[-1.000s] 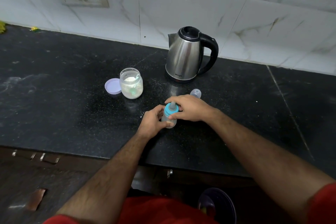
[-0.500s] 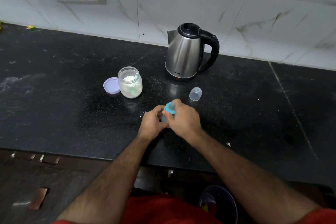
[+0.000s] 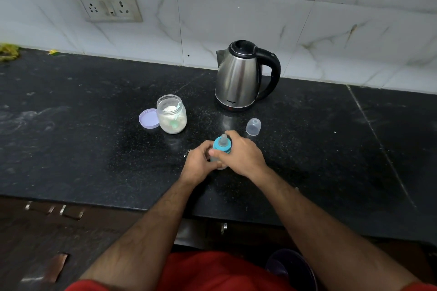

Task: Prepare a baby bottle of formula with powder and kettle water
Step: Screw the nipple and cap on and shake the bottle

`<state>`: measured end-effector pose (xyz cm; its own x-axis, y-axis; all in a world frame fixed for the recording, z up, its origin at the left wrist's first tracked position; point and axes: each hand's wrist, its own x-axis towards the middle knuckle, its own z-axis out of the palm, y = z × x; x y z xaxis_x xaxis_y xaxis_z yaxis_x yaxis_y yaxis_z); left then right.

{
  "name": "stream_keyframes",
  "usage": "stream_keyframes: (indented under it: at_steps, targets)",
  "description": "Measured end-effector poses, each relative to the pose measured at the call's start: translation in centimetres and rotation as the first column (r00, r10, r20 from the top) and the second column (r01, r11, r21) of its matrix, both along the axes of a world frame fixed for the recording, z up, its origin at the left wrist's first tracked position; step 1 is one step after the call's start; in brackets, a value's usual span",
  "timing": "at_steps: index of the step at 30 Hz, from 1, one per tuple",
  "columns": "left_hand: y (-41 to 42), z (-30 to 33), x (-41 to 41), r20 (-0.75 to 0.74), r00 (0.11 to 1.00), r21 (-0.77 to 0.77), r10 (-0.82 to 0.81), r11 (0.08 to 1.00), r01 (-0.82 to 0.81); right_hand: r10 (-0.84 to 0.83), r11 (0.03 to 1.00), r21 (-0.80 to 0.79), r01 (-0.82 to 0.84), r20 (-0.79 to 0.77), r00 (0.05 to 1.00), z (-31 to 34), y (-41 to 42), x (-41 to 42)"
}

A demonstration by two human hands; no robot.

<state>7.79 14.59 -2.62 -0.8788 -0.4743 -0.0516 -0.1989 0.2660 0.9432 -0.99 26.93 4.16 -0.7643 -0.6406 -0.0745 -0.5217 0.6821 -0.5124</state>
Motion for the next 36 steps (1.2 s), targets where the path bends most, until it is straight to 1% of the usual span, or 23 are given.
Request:
stream_keyframes:
  at_steps: [1,3,5,7,10,14,17,21,24,27,29,31,36]
  targets:
    - [0.1,-0.2,0.0,-0.005,1.0,0.04,0.0,0.999,0.0,-0.022,0.999,-0.025,0.023,0.031,0.999,0.3,0.3,-0.4]
    - [0.1,-0.5,-0.1,-0.007,1.0,0.101,0.004,0.995,-0.003,-0.09,0.986,-0.134,0.099,0.071,0.993,0.7,1.0,-1.5]
    - [0.0,-0.6,-0.2,-0.002,1.0,0.115,0.005,0.993,-0.005,-0.152,0.948,-0.263,0.178,0.118,0.981,0.5,1.9,-3.2]
    - [0.0,-0.5,-0.2,0.009,1.0,0.123,0.002,0.992,-0.003,-0.22,0.909,-0.325,0.261,0.158,0.963,-0.3,2.6,-5.1]
    - [0.0,-0.4,-0.2,0.02,1.0,0.13,0.001,0.991,-0.004,-0.322,0.883,-0.3,0.36,0.168,0.932,-1.6,3.4,-7.9]
    - [0.0,-0.1,-0.1,0.036,0.999,0.123,-0.009,0.992,0.004,-0.352,0.915,-0.169,0.366,0.107,0.93,-3.2,4.0,-10.3]
    - [0.0,0.0,-0.1,0.042,0.999,0.13,-0.01,0.992,0.004,-0.329,0.937,-0.097,0.335,0.072,0.942,-3.9,3.6,-11.7]
    - [0.0,0.0,-0.2,0.04,0.999,0.142,-0.005,0.99,-0.001,-0.25,0.968,0.001,0.251,0.084,0.965,-3.8,2.4,-13.2]
    - [0.1,0.0,-0.3,0.046,0.999,0.138,-0.008,0.99,0.001,-0.216,0.975,0.073,0.211,0.08,0.973,-4.1,1.5,-13.5]
    - [0.2,0.1,-0.4,0.044,0.999,0.147,-0.01,0.989,0.003,-0.213,0.972,0.11,0.206,0.052,0.976,-4.4,1.2,-13.2]
    - [0.2,0.1,-0.4,0.041,0.999,0.153,-0.01,0.988,0.004,-0.221,0.973,0.088,0.216,0.054,0.974,-4.4,1.3,-12.7]
    - [0.2,0.1,-0.3,0.04,0.999,0.158,-0.009,0.987,0.002,-0.232,0.973,0.028,0.231,0.071,0.97,-4.3,1.5,-11.9]
    - [0.3,-0.2,-0.4,0.027,1.0,0.168,-0.004,0.986,0.0,-0.228,0.941,-0.221,0.254,0.139,0.964,-3.1,2.3,-8.6]
